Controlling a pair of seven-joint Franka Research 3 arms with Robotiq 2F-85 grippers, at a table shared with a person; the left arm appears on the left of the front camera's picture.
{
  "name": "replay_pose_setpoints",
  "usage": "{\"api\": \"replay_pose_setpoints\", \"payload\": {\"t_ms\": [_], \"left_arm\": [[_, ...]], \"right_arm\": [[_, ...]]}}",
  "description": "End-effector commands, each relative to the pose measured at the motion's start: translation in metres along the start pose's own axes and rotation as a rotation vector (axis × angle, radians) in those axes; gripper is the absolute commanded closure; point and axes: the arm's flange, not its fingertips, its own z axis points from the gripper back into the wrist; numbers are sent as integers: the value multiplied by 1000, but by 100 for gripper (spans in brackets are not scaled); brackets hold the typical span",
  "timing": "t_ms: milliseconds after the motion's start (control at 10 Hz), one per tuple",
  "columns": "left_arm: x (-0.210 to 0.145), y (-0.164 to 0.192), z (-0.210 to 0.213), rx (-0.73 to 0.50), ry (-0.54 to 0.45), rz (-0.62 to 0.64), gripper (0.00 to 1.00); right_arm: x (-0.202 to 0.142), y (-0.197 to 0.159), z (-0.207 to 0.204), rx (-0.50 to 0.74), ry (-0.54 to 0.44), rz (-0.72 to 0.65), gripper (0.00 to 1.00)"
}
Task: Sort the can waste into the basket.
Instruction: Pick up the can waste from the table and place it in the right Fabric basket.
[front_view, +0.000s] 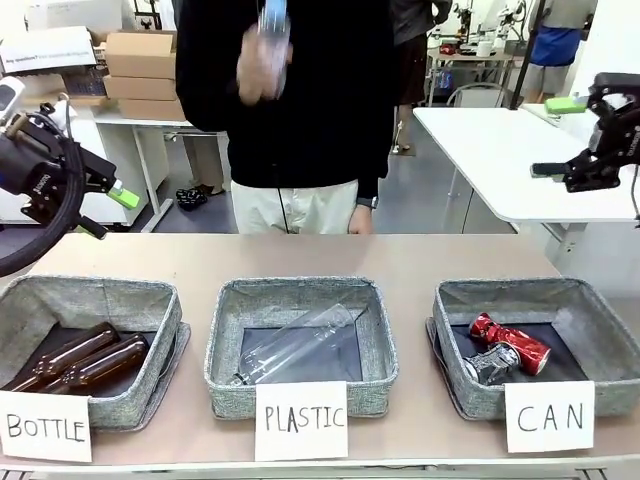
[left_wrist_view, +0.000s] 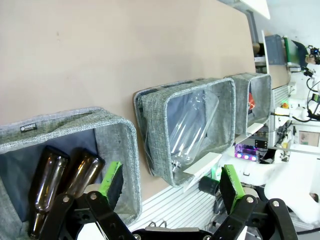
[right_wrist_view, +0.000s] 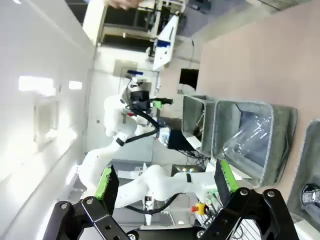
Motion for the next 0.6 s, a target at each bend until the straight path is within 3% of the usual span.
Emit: {"api": "replay_pose_setpoints", "payload": {"t_ms": [0, 500], "left_arm": [[-1, -1, 2, 5, 4, 6, 0], [-1, -1, 2, 5, 4, 6, 0]], "right_arm": [[-1, 8, -10, -146, 94, 29, 0], [-1, 8, -10, -146, 94, 29, 0]]}}
